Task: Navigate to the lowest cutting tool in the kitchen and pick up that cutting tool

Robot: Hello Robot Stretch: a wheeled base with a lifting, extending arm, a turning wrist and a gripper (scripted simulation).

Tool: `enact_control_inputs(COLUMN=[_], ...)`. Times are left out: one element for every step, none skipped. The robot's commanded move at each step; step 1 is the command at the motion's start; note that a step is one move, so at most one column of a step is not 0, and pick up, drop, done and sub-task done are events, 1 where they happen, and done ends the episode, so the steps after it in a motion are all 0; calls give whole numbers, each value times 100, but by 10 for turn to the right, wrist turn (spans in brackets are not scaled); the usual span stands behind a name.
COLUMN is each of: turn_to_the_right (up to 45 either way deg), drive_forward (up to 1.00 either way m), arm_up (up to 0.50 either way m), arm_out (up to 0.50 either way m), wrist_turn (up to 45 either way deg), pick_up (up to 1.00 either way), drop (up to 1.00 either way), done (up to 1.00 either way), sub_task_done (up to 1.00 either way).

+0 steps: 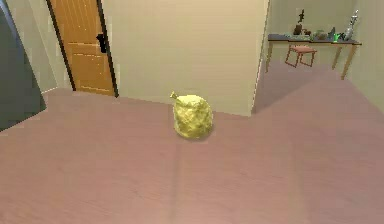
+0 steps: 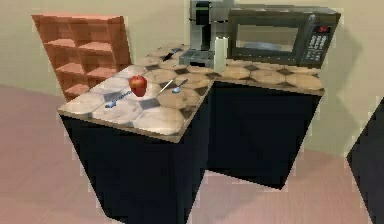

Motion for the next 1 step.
enact_control_inputs(turn_to_the_right=[90], drive_forward=[0], arm_up=[0], arm_out=[0], wrist_turn=[0], pick_up=[0], drop=[0], done=[0], sub_task_done=[0])
